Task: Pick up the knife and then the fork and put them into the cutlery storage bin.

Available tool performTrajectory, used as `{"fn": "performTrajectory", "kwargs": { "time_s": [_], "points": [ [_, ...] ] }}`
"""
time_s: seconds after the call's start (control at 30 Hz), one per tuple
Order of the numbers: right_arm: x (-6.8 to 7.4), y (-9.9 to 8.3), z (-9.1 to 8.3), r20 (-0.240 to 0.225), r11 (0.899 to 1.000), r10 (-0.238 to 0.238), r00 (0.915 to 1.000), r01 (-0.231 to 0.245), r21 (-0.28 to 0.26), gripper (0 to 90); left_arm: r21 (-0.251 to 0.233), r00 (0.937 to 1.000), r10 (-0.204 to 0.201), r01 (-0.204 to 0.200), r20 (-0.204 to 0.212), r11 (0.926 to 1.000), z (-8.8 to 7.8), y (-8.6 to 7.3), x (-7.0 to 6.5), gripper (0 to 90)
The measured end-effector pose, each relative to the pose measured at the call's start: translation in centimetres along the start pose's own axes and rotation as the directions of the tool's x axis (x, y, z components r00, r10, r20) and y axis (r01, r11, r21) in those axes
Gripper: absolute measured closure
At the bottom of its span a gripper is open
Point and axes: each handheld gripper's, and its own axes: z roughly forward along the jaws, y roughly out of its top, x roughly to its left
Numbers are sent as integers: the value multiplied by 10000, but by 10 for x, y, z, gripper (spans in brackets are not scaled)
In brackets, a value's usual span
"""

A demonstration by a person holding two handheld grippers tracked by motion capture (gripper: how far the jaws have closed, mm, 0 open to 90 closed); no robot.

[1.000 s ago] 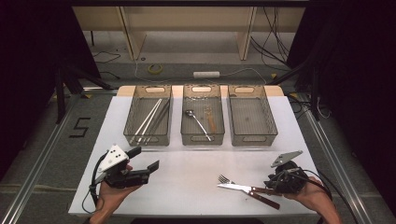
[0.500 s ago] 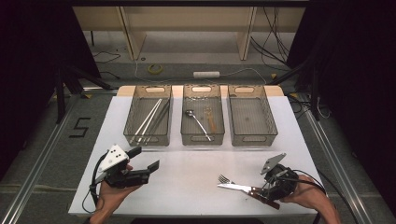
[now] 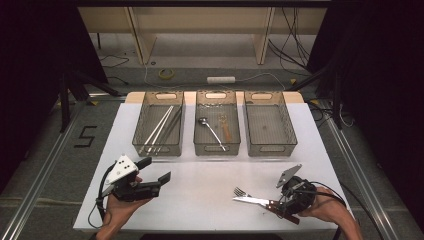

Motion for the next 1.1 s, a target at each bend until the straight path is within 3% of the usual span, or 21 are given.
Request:
{"fn": "performTrajectory", "kwargs": {
  "time_s": [0.6, 1.1],
  "points": [
    [0, 3, 6, -206, 9981, -419, 9989, 427, 438, 596, 26, 10000, 8, -8, -4, 10000, 1, 0, 0, 155],
    [4, 9, 7, -268, 9894, -1222, 9921, 1239, 759, 700, 41, 10000, 4, -4, -12, 10000, 1, 0, -1, 155]
  ]
}}
